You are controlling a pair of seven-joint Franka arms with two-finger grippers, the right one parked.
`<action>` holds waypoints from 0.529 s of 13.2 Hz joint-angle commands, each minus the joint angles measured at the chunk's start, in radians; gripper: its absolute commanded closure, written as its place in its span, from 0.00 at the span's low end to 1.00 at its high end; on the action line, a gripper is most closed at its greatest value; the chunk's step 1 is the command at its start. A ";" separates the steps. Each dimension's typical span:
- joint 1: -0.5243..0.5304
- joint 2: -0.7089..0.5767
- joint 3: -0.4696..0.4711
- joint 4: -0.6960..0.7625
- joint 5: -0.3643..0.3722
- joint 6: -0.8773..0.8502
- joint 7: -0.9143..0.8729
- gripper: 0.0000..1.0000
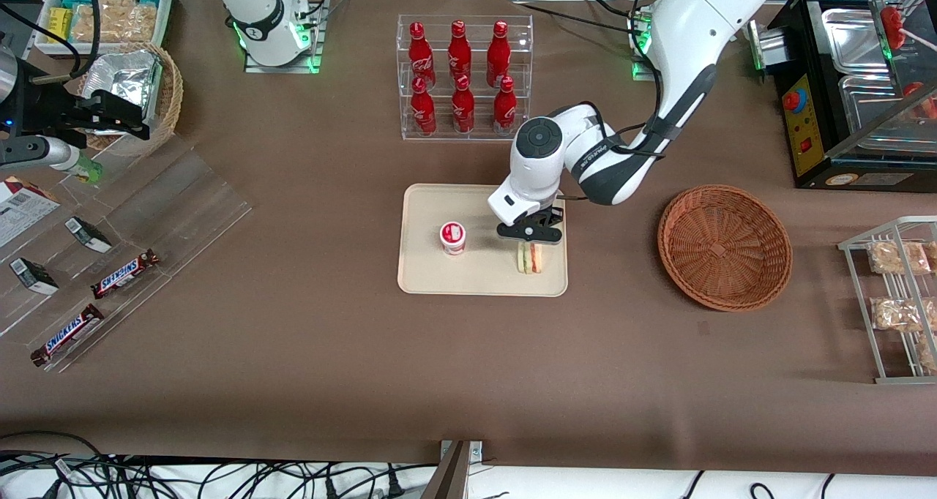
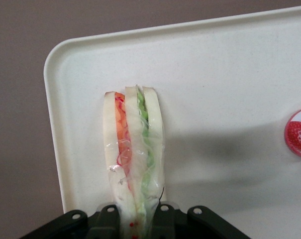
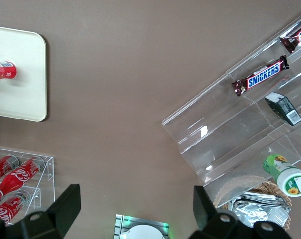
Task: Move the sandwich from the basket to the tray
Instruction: 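Lower the sandwich onto the tray beside the cup and open the gripper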
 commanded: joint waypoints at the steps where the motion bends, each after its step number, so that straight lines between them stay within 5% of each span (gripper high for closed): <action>1: -0.006 0.011 0.004 0.019 0.032 -0.005 -0.028 0.80; 2: -0.006 0.007 0.005 0.019 0.032 -0.010 -0.046 0.67; 4: -0.003 0.000 0.004 0.022 0.034 -0.013 -0.082 0.58; 5: -0.006 0.000 0.004 0.028 0.032 -0.016 -0.094 0.35; 7: -0.002 -0.016 0.002 0.028 0.032 -0.022 -0.112 0.12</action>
